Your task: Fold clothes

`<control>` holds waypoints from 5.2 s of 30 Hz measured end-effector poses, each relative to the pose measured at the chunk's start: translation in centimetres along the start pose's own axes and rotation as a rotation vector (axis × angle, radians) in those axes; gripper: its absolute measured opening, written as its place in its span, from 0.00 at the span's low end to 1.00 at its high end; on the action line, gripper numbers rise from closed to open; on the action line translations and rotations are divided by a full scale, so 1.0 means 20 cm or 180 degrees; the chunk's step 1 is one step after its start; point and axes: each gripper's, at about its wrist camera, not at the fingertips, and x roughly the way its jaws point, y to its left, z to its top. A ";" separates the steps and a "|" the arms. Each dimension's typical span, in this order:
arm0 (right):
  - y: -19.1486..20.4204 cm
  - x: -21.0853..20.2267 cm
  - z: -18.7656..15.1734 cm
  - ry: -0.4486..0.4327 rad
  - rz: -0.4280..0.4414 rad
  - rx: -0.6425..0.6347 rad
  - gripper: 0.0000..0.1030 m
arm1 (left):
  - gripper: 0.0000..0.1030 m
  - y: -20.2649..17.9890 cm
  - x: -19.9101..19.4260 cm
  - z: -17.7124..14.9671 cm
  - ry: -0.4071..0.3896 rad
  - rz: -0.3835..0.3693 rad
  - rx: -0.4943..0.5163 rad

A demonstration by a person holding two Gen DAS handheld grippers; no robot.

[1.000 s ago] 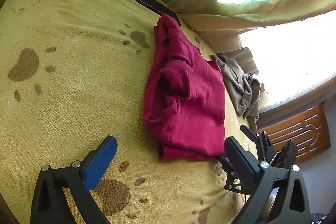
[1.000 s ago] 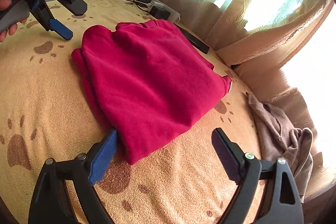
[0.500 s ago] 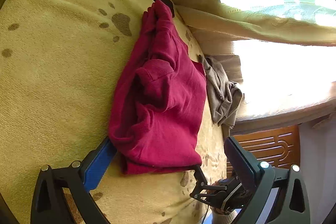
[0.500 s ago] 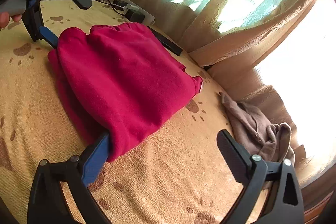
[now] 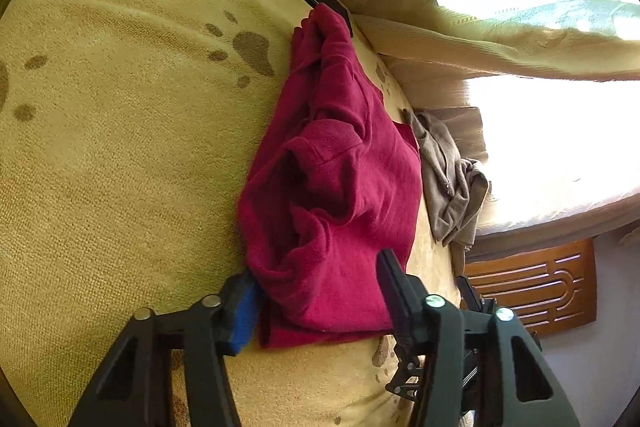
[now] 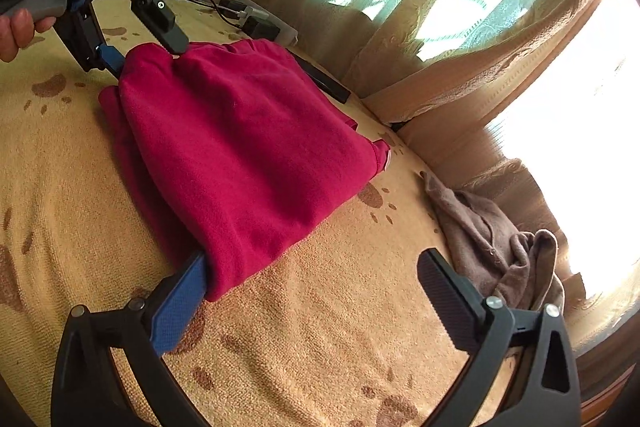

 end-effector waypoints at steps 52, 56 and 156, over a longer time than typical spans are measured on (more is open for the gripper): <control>0.03 0.35 0.37 0.0525 0.1667 0.0881 0.96 | 0.58 -0.50 0.42 0.35 0.0132 0.0685 0.1290; 0.06 0.29 0.24 0.0553 0.1842 0.0700 0.99 | 0.58 -0.44 0.38 0.35 0.0058 0.0491 0.1248; -0.10 0.52 0.27 0.0035 0.1877 0.0141 0.99 | 0.86 -0.69 0.04 0.02 -0.0317 0.0210 0.1965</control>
